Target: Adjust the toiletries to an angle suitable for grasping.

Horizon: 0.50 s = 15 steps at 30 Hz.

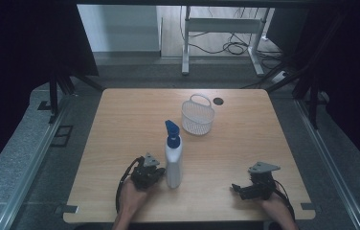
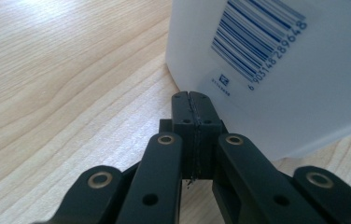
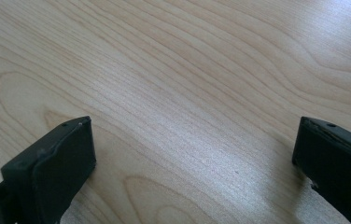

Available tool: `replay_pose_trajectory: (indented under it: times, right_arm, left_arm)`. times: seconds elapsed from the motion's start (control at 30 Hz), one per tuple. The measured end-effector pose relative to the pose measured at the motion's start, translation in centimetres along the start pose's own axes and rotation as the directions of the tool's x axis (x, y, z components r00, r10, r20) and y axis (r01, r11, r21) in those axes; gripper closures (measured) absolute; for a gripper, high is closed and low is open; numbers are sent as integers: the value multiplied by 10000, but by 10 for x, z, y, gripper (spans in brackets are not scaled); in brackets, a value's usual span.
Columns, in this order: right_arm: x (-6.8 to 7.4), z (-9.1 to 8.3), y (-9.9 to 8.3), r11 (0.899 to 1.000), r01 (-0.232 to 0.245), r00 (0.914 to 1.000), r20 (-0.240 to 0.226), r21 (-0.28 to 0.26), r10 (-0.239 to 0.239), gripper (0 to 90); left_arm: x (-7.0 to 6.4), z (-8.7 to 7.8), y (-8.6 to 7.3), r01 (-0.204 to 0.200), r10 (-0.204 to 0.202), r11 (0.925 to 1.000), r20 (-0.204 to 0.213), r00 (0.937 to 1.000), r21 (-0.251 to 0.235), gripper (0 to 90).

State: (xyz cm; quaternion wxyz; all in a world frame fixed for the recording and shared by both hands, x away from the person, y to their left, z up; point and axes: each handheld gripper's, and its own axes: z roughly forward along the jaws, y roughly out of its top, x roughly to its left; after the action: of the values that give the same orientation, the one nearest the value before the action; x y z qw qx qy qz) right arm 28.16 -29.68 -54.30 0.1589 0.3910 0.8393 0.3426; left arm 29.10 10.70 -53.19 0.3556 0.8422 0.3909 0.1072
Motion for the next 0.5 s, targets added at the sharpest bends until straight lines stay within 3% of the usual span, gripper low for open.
replay_pose_trajectory:
  times: [0.5]
  right_arm:
    - [0, 0, 0, 10000, 9, 10000, 6, 0, -9, 0]
  left_arm:
    - [-12, 5, 3, -122, 123, 9999, 366, 9993, -21, 892]
